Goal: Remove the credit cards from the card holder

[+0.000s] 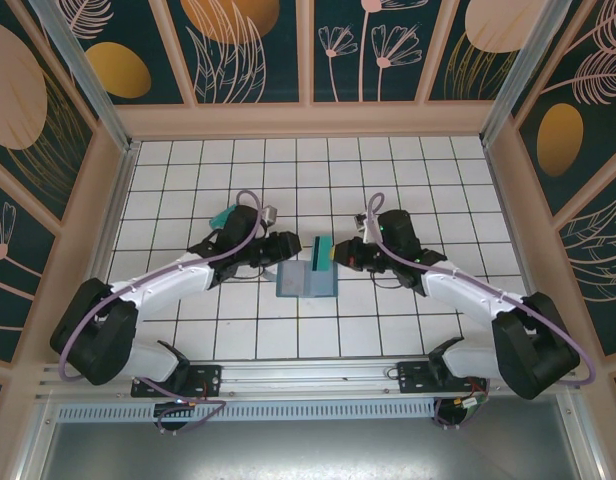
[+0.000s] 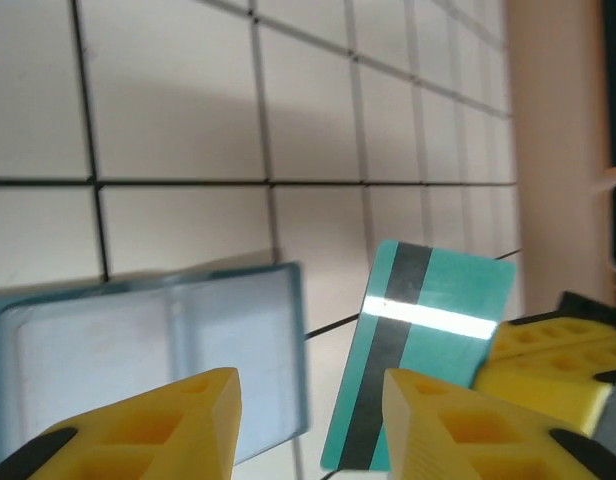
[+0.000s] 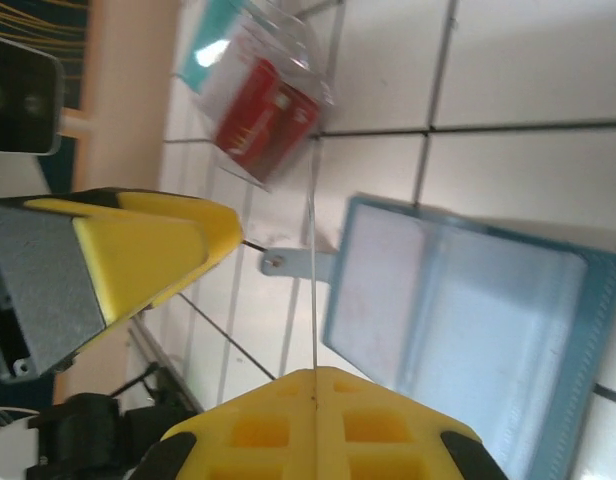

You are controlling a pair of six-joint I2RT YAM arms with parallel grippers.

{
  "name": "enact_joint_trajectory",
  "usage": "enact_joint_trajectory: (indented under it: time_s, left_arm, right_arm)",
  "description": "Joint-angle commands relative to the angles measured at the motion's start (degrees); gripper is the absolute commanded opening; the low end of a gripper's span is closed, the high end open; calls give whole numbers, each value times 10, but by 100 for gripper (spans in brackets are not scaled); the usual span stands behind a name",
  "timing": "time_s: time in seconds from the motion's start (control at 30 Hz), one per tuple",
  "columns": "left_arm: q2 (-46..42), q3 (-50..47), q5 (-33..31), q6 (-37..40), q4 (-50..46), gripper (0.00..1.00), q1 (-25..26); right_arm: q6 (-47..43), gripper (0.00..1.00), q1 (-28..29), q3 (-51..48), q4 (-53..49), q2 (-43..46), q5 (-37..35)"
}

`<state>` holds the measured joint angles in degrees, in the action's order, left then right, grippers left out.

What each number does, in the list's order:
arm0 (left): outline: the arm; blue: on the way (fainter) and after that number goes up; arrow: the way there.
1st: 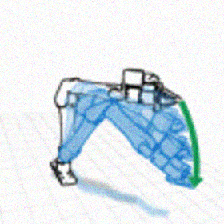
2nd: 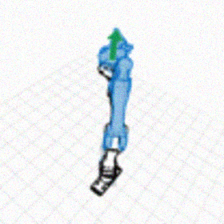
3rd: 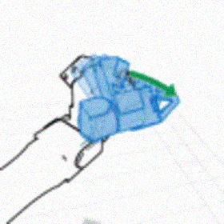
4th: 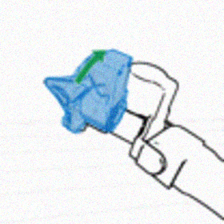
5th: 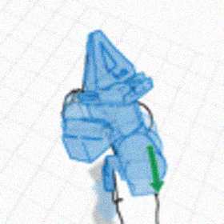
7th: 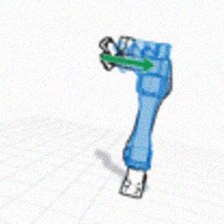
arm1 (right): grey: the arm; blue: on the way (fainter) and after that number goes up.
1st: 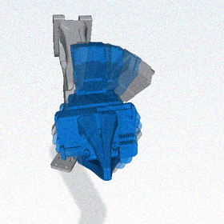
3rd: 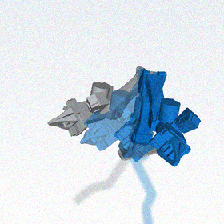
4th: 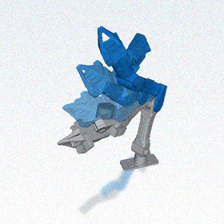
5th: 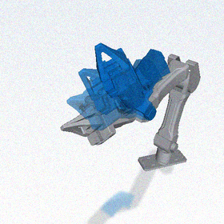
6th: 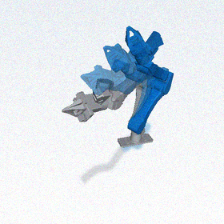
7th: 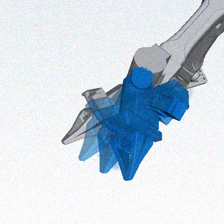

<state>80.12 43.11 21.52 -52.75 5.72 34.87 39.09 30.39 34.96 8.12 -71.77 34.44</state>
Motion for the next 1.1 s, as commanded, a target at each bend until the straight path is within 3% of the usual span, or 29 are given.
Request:
enact_joint_trajectory:
  time_s: [0.0, 0.13, 0.33, 0.63, 0.83, 0.93, 1.0, 1.07]
  left_arm:
    - [-18, -12, 61, -54, 80, 40, -13]
    - [-27, -20, 80, -72, 111, 33, -18]
    - [-26, -31, 106, -85, 145, 31, -19]
    - [-35, -42, 133, -97, 195, 20, -19]
    - [-51, -44, 137, -96, 202, 2, -20]
    - [-59, -42, 134, -90, 194, 0, -23]
    - [-65, -39, 127, -80, 178, 0, -25]
    - [-69, -30, 120, -59, 145, 0, -28]
  right_arm:
    - [17, 0, -8, 1, 83, 17, 64]
    - [48, 0, -10, -10, 142, 19, 87]
    - [80, 0, -13, -26, 205, 11, 110]
    - [86, 0, -15, -31, 219, 3, 114]
    - [79, 0, -15, -32, 212, -4, 115]
    - [67, 0, -15, -31, 200, -7, 114]
    - [57, 28, -15, -27, 183, -8, 109]
    - [50, 48, -16, -28, 174, -7, 107]
